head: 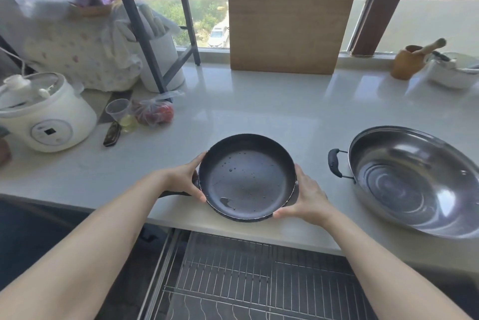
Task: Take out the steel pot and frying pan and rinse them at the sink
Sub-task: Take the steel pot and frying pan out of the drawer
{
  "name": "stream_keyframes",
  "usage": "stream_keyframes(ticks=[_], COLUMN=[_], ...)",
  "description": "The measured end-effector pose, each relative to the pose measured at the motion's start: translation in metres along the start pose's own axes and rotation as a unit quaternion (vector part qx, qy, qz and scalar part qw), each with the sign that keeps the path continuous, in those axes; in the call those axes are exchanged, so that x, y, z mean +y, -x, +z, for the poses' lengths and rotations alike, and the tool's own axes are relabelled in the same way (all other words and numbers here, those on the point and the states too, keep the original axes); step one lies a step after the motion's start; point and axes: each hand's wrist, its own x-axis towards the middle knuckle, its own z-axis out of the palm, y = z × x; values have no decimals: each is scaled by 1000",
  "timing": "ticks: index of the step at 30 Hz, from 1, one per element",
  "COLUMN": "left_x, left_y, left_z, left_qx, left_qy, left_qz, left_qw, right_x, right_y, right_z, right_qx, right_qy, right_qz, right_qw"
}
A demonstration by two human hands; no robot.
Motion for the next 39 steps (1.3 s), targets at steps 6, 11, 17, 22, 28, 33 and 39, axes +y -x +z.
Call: stream_keyframes(ticks=[6,11,17,22,28,33,39], left_x=[9,4,-67,-123,-111,-106,-89], left_y=[23,101,195,216,205,200,196], left_z=[19,108,258,296,282,270,251], left_qx=[161,245,10,62,189,122,242], left_qy=[-100,-165,-256,-379,-346,-272,-163], left_qz=[-25,152,201,193,178,71,-84], left_qw=[982,943,945,903,902,952,953], right_x=[4,28,94,122,138,133,114], right_y=[29,139,297,356,344,333,310], right_z=[6,25,67,83,69,60,55], right_qx=[26,30,-95,-106,-63,-41,94], right_qy=[60,14,208,229,323,275,191], right_qz=[26,24,40,122,153,239,359], right_qw=[998,999,973,960,932,930,909])
